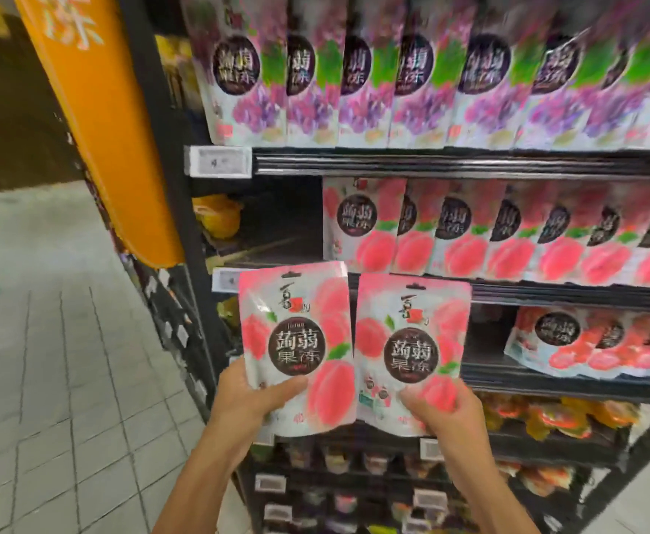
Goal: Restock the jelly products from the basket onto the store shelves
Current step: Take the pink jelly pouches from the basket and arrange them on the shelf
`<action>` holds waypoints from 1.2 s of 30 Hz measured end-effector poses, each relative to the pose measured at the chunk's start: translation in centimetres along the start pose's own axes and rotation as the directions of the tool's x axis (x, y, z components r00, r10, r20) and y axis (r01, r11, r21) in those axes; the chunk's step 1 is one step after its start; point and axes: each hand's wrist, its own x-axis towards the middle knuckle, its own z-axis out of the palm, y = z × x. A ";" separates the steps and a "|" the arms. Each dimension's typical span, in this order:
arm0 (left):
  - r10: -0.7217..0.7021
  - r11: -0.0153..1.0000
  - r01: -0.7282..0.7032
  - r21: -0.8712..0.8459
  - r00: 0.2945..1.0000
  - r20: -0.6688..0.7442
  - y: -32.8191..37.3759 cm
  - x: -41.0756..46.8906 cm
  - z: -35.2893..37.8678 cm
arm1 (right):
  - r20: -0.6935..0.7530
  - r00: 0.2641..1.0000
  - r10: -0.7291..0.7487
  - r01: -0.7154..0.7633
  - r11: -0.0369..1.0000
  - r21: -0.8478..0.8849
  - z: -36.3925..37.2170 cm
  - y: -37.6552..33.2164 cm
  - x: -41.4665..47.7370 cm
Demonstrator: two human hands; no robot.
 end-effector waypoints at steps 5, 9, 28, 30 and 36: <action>0.033 0.999 -0.032 0.009 0.997 -0.067 0.8 1.6 -0.1 | 0.030 0.996 -0.088 0.089 0.995 -0.054 1.2 -2.0 2.7; 0.046 0.999 -0.042 0.033 0.993 -0.112 1.4 3.1 -0.4 | 0.075 0.989 -0.127 0.130 0.991 -0.025 2.3 -3.0 4.4; 0.074 0.994 -0.078 0.075 0.996 0.048 3.6 10.1 -6.5 | -0.053 0.956 -0.290 0.283 0.954 -0.102 12.9 -7.2 9.7; 0.078 0.995 -0.081 0.062 0.995 0.055 3.5 10.5 -7.0 | -0.069 0.948 -0.311 0.302 0.947 -0.113 14.0 -7.6 10.2; 0.078 0.995 -0.082 0.048 0.994 0.081 3.1 11.3 -8.0 | -0.166 0.931 -0.326 0.300 0.940 -0.164 16.7 -8.8 12.4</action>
